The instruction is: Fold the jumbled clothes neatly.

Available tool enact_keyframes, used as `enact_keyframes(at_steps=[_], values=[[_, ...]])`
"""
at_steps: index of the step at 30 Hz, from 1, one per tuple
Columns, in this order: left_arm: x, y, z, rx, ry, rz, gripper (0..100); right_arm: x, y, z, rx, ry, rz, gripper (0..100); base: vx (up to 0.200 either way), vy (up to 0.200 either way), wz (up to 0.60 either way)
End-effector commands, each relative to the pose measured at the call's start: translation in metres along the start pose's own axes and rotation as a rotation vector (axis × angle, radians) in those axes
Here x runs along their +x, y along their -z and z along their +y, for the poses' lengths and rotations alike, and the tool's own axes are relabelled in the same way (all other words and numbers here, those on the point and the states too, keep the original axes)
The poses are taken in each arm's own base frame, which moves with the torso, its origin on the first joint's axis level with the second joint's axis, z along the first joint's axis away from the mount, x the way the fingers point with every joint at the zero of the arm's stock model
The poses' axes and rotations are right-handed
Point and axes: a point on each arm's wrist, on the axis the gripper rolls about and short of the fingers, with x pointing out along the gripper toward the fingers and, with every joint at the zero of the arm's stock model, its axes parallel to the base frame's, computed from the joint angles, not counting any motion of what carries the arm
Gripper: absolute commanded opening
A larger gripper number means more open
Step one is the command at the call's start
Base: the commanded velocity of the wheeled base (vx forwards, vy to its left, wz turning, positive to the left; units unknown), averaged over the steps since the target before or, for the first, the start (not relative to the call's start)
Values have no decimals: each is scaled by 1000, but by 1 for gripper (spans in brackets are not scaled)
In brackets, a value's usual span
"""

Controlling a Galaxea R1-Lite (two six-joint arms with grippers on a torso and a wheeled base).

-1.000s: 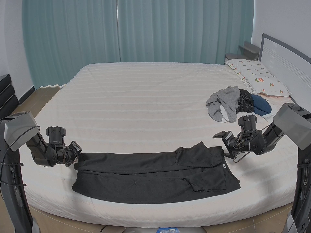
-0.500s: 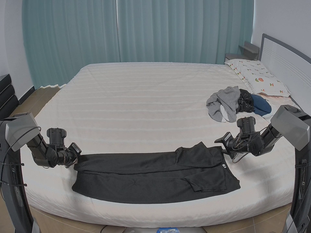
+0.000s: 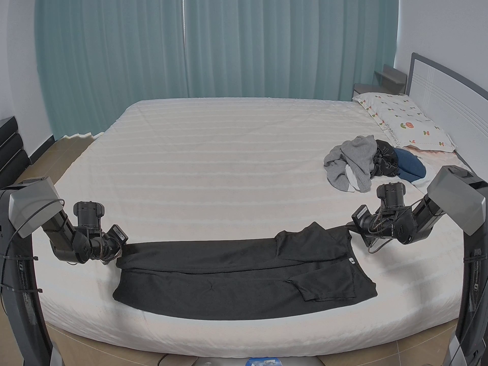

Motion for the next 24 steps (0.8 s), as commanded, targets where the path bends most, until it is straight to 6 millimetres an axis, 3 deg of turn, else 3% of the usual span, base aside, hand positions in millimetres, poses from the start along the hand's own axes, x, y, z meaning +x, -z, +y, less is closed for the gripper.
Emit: enact_keyframes(at_steps=[1, 2, 12, 16, 18, 19, 24], values=[[-1, 0, 0, 1, 3, 2, 0, 1, 0, -3, 2, 7, 2, 0, 0, 0, 0], [-1, 0, 0, -1, 3, 4, 100, 1, 1, -4, 1, 8, 5, 100, 0, 0, 0], [-4, -6, 4, -23, 2, -5, 100, -25, 2, 9, -33, -30, -6, 100, 0, 0, 0], [-8, -8, 8, -33, -4, -6, 100, -38, 16, 8, -190, -84, 33, 100, 0, 0, 0], [-8, -8, 8, -33, -4, -6, 100, -38, 16, 8, -190, -84, 33, 100, 0, 0, 0], [-13, -9, 10, -40, 10, 9, 100, -45, 22, 10, -313, -102, 55, 100, 0, 0, 0], [-20, -14, 14, -57, 52, 40, 100, -43, 39, 20, -420, -121, 96, 100, 0, 0, 0]])
